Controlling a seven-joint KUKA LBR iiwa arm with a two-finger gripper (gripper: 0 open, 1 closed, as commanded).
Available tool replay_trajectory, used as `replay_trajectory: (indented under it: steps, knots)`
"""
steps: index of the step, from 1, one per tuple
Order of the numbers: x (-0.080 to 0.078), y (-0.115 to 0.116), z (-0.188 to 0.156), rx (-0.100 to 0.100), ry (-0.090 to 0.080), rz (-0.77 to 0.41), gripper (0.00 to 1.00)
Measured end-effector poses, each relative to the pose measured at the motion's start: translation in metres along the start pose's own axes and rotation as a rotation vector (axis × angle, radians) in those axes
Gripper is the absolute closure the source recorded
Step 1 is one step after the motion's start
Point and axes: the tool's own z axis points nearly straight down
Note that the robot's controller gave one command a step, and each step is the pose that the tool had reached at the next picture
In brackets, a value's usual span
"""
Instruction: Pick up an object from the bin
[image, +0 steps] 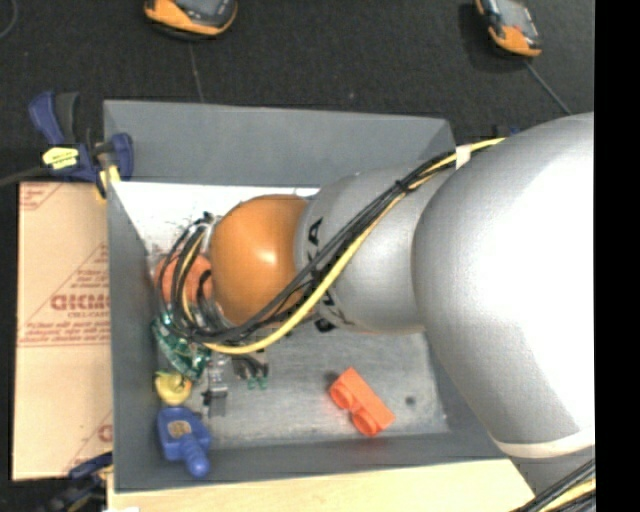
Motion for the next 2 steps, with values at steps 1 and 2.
replay_trajectory:
  steps: [1, 2]
  knots:
    - [-0.034, 0.007, -0.026, 0.0, 0.003, 0.166, 0.0]
    - [-0.06, -0.006, 0.001, 0.0, -0.002, 0.115, 0.0]
